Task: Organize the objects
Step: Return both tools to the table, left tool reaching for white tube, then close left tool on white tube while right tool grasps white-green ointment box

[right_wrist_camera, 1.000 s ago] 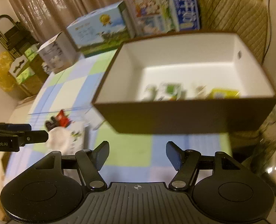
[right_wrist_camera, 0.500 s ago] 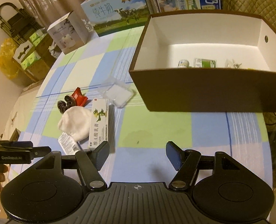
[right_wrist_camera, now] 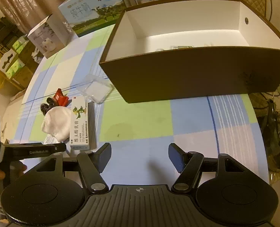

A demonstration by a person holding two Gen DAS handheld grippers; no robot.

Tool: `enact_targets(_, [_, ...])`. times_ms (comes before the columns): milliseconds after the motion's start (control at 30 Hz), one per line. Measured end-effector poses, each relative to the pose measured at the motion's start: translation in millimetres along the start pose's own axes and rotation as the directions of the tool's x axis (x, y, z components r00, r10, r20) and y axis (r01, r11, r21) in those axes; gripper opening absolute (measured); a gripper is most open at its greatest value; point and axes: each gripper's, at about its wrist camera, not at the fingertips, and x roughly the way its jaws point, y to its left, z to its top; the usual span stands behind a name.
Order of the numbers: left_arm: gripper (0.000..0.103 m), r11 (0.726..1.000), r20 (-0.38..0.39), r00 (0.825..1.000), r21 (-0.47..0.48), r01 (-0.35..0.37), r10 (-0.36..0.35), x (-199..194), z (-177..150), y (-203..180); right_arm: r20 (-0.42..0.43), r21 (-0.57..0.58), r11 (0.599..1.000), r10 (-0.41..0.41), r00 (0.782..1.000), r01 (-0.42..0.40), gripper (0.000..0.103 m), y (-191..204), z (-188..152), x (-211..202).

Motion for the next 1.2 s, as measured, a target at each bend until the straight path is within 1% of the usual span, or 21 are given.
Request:
enact_targets(100, [0.084,0.999,0.009,0.999,0.01,-0.034,0.034,2.7,-4.7,3.1,-0.002,0.002,1.0,0.001,1.0,-0.001,0.065,-1.7,-0.7,-0.2])
enact_targets(200, [0.083,1.0,0.006,1.0,-0.009,-0.026,0.026,2.9,-10.1,16.0,-0.009,-0.001,1.0,0.005,1.0,-0.005,0.065,-1.6,-1.1,2.0])
enact_targets(267, [0.08,1.0,0.003,1.0,-0.028,-0.013,0.013,1.9,-15.4,26.6,-0.013,-0.003,1.0,0.006,1.0,-0.006,0.065,1.0,-1.4,4.8])
enact_targets(333, [0.072,0.999,0.011,1.0,-0.038,0.0,0.001,-0.1,-20.1,35.2,-0.018,-0.008,1.0,0.012,1.0,-0.012,0.065,2.2,-1.7,6.8])
enact_targets(367, [0.069,0.999,0.015,1.0,-0.041,0.005,-0.004,-1.2,-22.5,39.1,-0.02,-0.01,1.0,0.013,1.0,-0.013,0.065,3.4,-1.9,7.9])
enact_targets(433, [0.057,0.999,0.018,1.0,-0.041,0.017,-0.016,-2.8,-26.5,44.7,-0.025,-0.02,1.0,0.017,1.0,-0.017,0.065,5.6,-2.1,9.8])
enact_targets(533, [0.051,0.999,0.016,1.0,-0.041,0.018,-0.017,-4.4,-31.4,50.4,-0.031,-0.027,0.999,0.02,0.999,-0.021,0.065,9.3,-2.2,12.9])
enact_targets(633, [0.046,0.999,0.022,1.0,-0.042,0.02,-0.019,-7.3,-36.7,55.9,-0.036,-0.035,0.999,0.022,0.999,-0.023,0.065,12.3,-2.0,15.3])
enact_targets(733, [0.043,0.999,0.026,0.999,-0.049,0.022,-0.021,-10.2,-42.2,63.2,-0.039,-0.042,0.999,0.024,0.999,-0.025,0.065,16.1,-2.3,18.0])
enact_targets(933, [0.043,0.999,0.023,1.0,-0.05,0.015,-0.014,-15.9,-52.7,77.3,-0.049,-0.051,0.998,0.028,0.998,-0.031,0.065,22.3,-3.1,22.9])
enact_targets(1067, [0.042,0.999,0.036,0.999,-0.053,0.011,-0.009,-16.1,-53.9,81.8,-0.057,-0.057,0.998,0.035,0.998,-0.039,0.065,29.4,-3.7,28.5])
enact_targets(1200, [0.039,0.999,0.057,0.998,-0.036,-0.005,0.007,-17.6,-53.3,83.0,-0.062,-0.078,0.996,0.048,0.997,-0.052,0.065,40.0,-2.2,35.9])
